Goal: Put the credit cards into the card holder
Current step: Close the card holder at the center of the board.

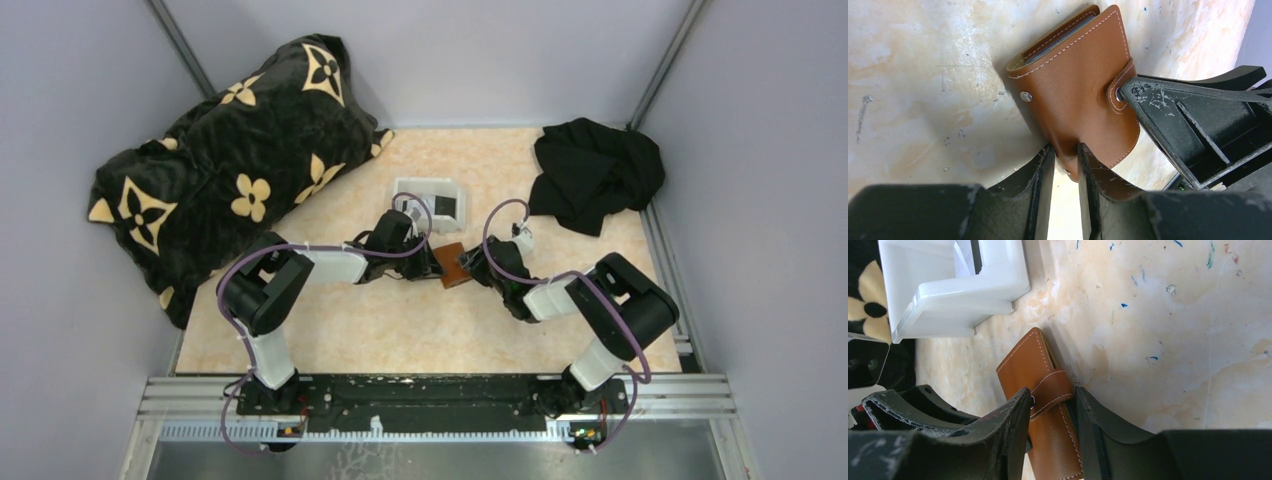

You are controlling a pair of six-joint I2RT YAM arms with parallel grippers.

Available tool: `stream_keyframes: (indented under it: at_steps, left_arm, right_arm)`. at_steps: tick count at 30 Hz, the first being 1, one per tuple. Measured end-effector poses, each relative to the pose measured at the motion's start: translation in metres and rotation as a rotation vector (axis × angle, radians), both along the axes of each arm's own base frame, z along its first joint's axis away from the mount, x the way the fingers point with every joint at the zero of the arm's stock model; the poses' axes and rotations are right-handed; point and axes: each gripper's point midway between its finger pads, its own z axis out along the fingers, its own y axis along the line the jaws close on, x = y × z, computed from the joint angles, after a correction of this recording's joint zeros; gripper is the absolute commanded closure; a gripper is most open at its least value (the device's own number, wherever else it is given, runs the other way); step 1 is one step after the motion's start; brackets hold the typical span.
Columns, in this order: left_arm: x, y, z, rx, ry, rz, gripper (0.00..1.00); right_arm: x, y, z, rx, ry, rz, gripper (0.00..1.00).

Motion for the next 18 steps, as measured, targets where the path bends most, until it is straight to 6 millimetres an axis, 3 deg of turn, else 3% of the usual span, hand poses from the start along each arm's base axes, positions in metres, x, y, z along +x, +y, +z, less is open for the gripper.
stream_keyframes:
  at_steps: [18]
  left_arm:
    - [0.000,0.000,0.000,0.008,0.006,-0.002,0.68]
  right_arm:
    - [-0.010,-0.003,-0.006,-0.013,0.005,-0.011,0.67]
